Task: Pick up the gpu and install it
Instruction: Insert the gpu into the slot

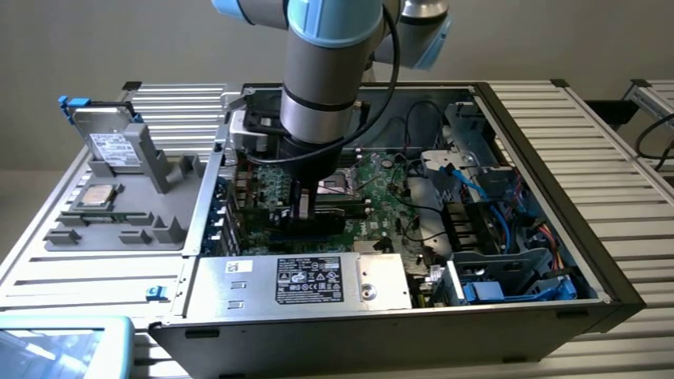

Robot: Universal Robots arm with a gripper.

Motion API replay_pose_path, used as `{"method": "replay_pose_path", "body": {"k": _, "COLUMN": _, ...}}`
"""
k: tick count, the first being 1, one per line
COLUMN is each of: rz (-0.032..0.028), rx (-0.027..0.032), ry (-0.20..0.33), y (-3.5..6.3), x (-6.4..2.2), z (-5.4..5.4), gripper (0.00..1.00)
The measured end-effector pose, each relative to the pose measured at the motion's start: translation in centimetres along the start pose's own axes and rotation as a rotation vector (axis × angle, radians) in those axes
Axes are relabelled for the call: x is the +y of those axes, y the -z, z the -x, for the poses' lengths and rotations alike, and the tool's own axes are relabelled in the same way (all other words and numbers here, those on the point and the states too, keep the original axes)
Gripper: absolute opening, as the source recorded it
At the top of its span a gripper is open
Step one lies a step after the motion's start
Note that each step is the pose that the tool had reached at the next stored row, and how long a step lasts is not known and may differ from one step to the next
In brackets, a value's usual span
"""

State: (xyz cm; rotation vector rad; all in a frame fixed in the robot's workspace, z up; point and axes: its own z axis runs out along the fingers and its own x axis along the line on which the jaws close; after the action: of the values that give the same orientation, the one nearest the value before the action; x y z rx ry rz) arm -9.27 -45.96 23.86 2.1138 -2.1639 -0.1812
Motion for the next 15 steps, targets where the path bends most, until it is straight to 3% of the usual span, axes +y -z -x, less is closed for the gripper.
{"method": "replay_pose_path", "body": {"k": 15, "rz": -0.0005, "rx": 0.0, "ry": 0.0, "y": -0.26, "x": 0.17, "z": -0.01, "gripper": 0.28}}
